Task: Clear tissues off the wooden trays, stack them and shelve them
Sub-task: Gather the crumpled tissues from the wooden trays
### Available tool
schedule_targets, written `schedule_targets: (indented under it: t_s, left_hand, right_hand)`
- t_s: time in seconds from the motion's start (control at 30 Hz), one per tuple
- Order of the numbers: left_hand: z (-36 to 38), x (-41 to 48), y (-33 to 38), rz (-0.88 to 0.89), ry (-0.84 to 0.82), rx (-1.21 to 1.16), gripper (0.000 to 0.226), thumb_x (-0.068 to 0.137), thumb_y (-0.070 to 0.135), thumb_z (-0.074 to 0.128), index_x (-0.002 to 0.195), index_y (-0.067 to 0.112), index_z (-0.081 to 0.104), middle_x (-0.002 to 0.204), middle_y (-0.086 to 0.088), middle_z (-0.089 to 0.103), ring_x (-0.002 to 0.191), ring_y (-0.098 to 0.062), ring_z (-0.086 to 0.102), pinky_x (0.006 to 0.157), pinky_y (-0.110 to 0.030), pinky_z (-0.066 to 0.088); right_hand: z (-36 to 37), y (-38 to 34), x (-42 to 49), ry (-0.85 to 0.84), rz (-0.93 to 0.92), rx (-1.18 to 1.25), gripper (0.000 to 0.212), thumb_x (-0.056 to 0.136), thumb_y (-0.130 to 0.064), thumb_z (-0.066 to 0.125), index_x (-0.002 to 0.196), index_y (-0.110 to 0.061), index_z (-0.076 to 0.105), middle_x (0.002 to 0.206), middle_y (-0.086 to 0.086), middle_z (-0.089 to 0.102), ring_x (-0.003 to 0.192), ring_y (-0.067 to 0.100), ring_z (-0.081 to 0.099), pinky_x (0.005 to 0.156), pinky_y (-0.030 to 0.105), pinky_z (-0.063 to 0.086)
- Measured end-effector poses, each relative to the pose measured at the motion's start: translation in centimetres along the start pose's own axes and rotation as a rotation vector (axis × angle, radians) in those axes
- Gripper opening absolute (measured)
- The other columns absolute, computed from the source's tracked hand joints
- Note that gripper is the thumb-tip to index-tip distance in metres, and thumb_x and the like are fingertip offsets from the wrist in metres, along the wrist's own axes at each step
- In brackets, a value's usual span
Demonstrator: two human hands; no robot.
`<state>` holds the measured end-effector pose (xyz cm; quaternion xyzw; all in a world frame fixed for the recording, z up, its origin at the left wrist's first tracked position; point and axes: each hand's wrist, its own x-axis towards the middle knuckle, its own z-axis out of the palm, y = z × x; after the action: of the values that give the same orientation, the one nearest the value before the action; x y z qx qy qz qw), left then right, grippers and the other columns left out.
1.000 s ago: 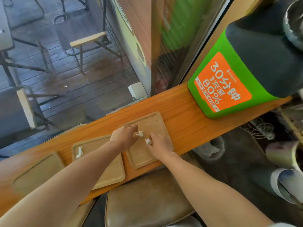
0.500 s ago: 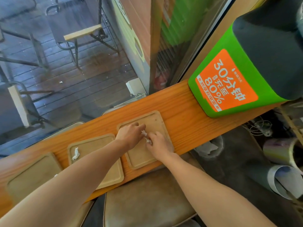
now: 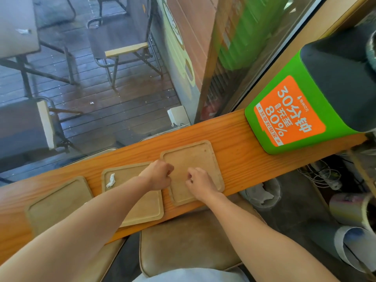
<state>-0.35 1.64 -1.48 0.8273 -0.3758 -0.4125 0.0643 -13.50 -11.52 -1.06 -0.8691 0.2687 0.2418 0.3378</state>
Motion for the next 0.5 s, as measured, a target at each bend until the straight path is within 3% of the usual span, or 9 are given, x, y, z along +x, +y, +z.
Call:
schedule_targets:
  t_s: [0.23,0.37,0.5]
  left_hand:
    - [0.9,-5.6,-3.0,-0.161,0.105,-0.074,0.018,0.083,0.007,0.043,0.076,0.021,0.052,0.073,0.000,0.061,0.067,-0.022,0.058,0.057,-0.035,0.048]
    - [2.4,-8.9,-5.8,-0.255,0.151,-0.088,0.021,0.094,0.023,0.042,0.087,0.021,0.061,0.084,-0.002,0.067,0.075,-0.024,0.063,0.065,-0.038,0.055]
    - [4.1,-12.3,-8.4,-0.323,0.175,-0.088,0.024,0.093,0.032,0.035,0.089,0.023,0.057,0.082,0.000,0.065,0.072,-0.023,0.060,0.056,-0.034,0.045]
  right_hand:
    - [1.9,-3.5,-0.8,-0.122,-0.037,-0.055,0.016,0.097,-0.013,0.044,0.089,-0.017,0.057,0.099,0.004,0.057,0.086,0.021,0.056,0.080,0.040,0.054]
    - [2.9,-5.6,-1.0,-0.206,-0.088,-0.097,0.021,0.096,-0.013,0.037,0.090,-0.015,0.057,0.102,0.006,0.057,0.089,0.024,0.055,0.084,0.044,0.052]
    - [4.2,-7.7,-1.2,-0.242,-0.139,-0.154,0.021,0.095,-0.017,0.034,0.085,-0.016,0.052,0.098,0.007,0.053,0.089,0.026,0.053,0.083,0.043,0.050]
